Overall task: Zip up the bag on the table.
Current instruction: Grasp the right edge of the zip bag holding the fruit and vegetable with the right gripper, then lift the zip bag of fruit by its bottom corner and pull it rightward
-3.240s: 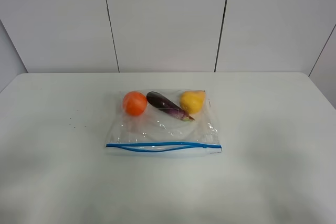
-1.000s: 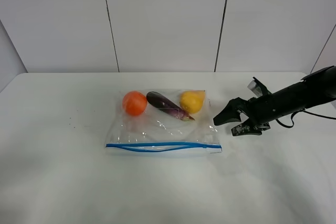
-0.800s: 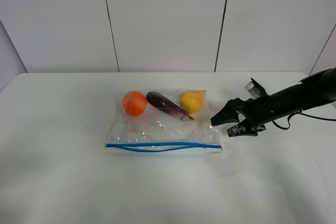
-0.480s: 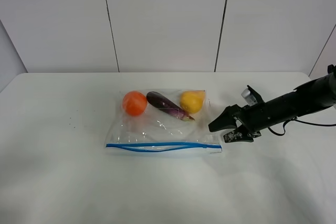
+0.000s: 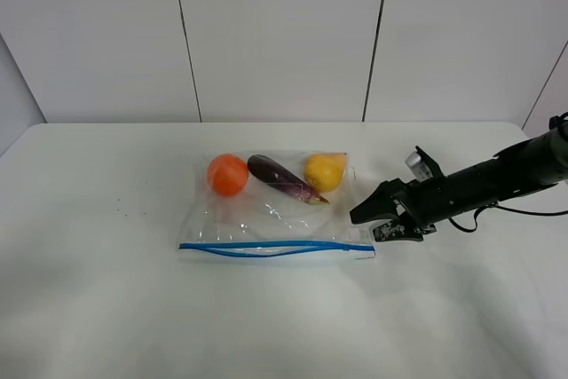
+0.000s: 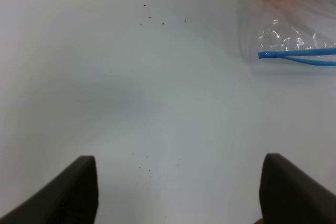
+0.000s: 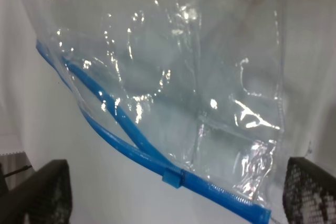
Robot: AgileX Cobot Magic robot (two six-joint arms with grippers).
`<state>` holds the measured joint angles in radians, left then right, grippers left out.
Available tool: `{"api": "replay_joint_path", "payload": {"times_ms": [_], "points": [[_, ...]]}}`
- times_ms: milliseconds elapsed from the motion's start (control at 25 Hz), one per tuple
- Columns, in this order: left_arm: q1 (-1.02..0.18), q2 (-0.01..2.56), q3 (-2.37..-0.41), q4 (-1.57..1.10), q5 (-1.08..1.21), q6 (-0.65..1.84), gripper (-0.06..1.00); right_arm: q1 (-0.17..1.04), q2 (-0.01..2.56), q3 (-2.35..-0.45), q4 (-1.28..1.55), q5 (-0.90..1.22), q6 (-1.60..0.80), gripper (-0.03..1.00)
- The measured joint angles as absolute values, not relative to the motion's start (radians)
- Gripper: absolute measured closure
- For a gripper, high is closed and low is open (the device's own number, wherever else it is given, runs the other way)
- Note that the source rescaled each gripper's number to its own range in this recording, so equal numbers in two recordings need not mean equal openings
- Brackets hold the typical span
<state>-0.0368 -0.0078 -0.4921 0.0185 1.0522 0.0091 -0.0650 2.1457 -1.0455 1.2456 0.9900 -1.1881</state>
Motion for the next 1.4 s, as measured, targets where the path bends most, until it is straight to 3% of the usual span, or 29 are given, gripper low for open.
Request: {"api": "replay_joint_path", "payload": {"times_ms": [560, 680, 880, 1240, 1400], "points": [[-0.037, -0.008, -0.492, 0.018, 1.052, 0.009, -0.05, -0.062, 2.218, -1.046, 1.318, 1.045, -1.244, 0.08], [-0.037, -0.008, -0.492, 0.018, 1.052, 0.009, -0.05, -0.062, 2.227, -1.046, 1.331, 1.045, -1.247, 0.12], [-0.037, -0.008, -0.492, 0.018, 1.052, 0.009, -0.05, -0.062, 2.236, -1.046, 1.332, 1.045, -1.247, 0.33], [-0.037, -0.008, -0.492, 0.018, 1.052, 0.009, -0.05, -0.062, 2.236, -1.046, 1.332, 1.056, -1.248, 0.94], [-0.037, -0.008, -0.492, 0.018, 1.052, 0.009, -0.05, -0.062, 2.236, -1.046, 1.332, 1.089, -1.251, 0.97]]}}
